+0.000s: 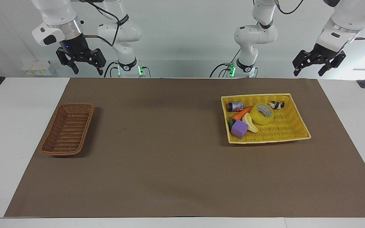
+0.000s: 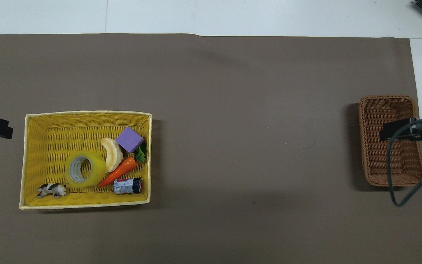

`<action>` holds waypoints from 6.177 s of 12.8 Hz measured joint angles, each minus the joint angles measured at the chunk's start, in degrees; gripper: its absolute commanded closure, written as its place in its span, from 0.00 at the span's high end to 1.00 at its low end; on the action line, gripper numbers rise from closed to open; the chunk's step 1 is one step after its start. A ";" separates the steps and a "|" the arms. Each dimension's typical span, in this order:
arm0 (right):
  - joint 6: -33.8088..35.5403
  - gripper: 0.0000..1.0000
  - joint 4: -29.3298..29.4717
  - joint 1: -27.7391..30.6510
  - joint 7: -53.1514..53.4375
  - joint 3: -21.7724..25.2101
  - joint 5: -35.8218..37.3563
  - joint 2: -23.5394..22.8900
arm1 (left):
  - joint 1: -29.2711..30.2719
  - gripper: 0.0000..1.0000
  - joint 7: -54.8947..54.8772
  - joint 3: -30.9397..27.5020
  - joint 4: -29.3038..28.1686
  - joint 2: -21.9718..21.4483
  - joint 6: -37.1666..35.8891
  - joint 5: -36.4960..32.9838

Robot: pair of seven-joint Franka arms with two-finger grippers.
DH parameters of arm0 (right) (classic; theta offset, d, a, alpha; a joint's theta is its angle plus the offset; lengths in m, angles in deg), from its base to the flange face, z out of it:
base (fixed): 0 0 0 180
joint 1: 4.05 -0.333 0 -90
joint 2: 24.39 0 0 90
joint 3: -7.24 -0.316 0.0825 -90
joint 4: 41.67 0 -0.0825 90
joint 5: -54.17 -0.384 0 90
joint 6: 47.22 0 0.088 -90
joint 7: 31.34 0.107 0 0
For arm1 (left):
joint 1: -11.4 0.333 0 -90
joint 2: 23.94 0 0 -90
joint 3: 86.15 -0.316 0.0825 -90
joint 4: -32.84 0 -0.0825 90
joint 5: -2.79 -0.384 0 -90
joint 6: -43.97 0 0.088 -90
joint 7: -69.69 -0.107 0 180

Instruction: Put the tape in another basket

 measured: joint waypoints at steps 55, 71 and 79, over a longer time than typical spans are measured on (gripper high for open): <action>-1.84 1.00 -6.84 -4.62 0.85 -1.07 -17.58 1.01 | -15.95 0.00 29.43 2.74 -27.83 1.10 29.25 20.16; -21.34 1.00 -24.00 -7.23 -6.86 -0.77 -55.17 0.95 | -23.69 0.00 47.37 13.82 -22.39 1.41 41.86 31.99; -19.05 1.00 -24.16 -5.69 -7.79 -0.51 -55.62 1.49 | -26.53 0.00 47.83 14.64 -20.77 2.84 44.89 31.23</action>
